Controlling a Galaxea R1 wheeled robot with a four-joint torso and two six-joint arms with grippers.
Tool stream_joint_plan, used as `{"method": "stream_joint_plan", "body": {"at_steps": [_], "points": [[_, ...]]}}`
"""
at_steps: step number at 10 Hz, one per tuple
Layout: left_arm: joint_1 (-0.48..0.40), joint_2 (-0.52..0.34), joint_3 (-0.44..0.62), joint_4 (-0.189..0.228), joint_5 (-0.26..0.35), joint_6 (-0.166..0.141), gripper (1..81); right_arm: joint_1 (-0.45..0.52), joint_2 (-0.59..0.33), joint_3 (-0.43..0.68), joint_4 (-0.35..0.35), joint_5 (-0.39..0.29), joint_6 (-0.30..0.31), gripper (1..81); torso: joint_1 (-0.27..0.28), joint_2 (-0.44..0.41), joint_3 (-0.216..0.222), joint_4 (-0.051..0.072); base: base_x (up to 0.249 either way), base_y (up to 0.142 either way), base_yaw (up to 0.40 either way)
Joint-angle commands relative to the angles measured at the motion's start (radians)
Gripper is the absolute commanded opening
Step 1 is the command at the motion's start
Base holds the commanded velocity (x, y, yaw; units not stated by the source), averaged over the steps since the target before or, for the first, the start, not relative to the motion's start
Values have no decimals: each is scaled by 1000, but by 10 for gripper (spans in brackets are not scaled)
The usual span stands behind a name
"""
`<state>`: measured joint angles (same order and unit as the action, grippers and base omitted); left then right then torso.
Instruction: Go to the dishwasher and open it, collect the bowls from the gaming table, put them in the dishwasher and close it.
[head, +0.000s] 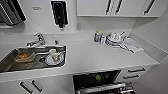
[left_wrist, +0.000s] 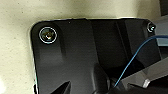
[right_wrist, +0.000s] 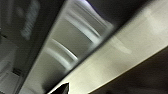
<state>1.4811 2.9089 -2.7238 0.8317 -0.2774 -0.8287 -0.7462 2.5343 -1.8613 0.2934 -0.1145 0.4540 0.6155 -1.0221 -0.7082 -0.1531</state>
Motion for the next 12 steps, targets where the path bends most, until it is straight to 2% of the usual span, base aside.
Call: {"method": "stream_joint_plan", "body": {"at_steps": [1,2,3,4,5,6,7,8,9,10,11,12], "points": [[2,-5,-1,9,43,8,811,282,-128,179,101,-13,9,811,0,0,0,0,0,0,0],[0,-5,-1,7,43,8,811,268,-147,235,86,-28,2,811,0,0,0,0,0,0,0],[0,-5,-1,7,43,8,811,169,-145,240,76,-44,-9,811,1,0,0,0,0,0,0],[2,-2,-1,7,43,8,811,5,-141,177,4,-37,-51,811,1,0,0,0,0,0,0],[2,0,-1,7,41,8,811,-100,-122,117,-65,-16,-71,811,1,0,0,0,0,0,0],[0,-2,-1,10,40,8,811,-221,-89,38,-165,37,-89,811,1,0,0,0,0,0,0],[2,0,-1,14,32,8,811,-312,-55,-34,-266,56,-90,811,1,0,-1,0,0,0,0],[2,0,1,11,29,8,811,-386,-37,-72,-340,71,-90,811,1,0,-1,0,0,0,0],[2,4,1,7,27,8,811,-441,-27,-103,-410,117,-90,811,1,0,-1,0,0,0,0],[2,6,1,6,24,8,811,-503,-27,-128,-465,166,-90,811,1,0,-1,0,0,0,0],[2,6,4,4,20,8,811,-557,-21,-158,-489,203,-90,811,1,0,-1,0,0,0,0],[11,3,-1,4,-46,8,811,-594,-4,-199,-525,233,-90,811,1,0,-1,0,0,0,0]]}}
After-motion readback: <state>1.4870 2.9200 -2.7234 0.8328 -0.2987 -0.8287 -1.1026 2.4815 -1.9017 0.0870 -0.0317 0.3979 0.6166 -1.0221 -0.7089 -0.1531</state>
